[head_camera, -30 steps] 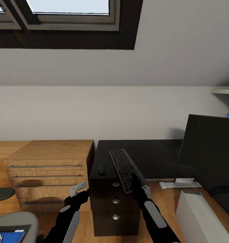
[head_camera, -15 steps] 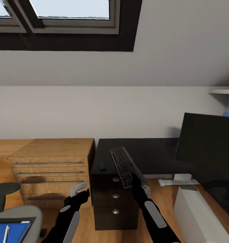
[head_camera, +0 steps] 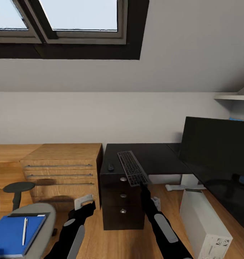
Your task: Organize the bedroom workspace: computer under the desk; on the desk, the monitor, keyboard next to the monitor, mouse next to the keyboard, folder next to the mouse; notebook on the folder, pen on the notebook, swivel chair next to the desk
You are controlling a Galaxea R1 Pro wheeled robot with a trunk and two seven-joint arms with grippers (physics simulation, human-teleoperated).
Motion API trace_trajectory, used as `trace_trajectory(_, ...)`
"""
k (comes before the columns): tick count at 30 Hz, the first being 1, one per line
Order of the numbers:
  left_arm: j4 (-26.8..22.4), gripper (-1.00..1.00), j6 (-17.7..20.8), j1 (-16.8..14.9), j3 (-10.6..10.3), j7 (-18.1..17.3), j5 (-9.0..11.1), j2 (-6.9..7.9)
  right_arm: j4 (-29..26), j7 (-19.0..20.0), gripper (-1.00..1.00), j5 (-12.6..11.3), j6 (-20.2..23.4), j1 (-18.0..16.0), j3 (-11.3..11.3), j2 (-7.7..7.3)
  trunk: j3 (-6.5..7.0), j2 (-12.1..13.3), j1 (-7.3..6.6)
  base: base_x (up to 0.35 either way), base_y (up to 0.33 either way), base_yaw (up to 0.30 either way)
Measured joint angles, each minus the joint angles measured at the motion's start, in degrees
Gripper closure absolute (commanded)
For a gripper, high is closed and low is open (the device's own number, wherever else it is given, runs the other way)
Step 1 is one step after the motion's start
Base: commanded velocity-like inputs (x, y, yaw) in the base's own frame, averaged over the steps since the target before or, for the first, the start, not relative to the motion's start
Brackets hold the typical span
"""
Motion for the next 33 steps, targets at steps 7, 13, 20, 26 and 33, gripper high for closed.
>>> trace_trajectory(7,0.0,-1.00,0.0,0.0,0.0,0.0,0.0,0.00,-0.2,0.0,-1.00,0.0,0.0,0.0,-0.1,0.00,0.00,0.0,0.00,-0.334,-0.001,0.000)
trace_trajectory(13,0.0,-1.00,-0.1,0.0,0.0,0.0,0.0,0.00,-4.9,0.2,-1.00,0.5,0.0,0.0,0.0,0.00,0.00,0.0,0.00,-0.312,-0.121,0.000)
trace_trajectory(20,0.0,-1.00,-0.1,0.0,-0.1,0.0,0.0,0.01,-7.2,0.5,-1.00,3.3,0.3,0.1,0.0,-0.36,0.00,0.0,-0.01,-0.264,-0.220,0.000)
trace_trajectory(26,0.0,-1.00,-0.1,0.0,0.0,0.0,0.0,0.01,-7.9,0.6,-1.00,4.1,0.5,0.1,0.0,-1.14,0.00,0.0,-0.01,-0.224,-0.246,0.000)
trace_trajectory(33,0.0,-1.00,-0.1,0.0,0.0,0.0,-0.1,0.00,-8.1,0.8,-1.00,4.1,1.4,0.1,0.1,-2.29,0.00,0.0,-0.03,-0.096,-0.110,0.000)
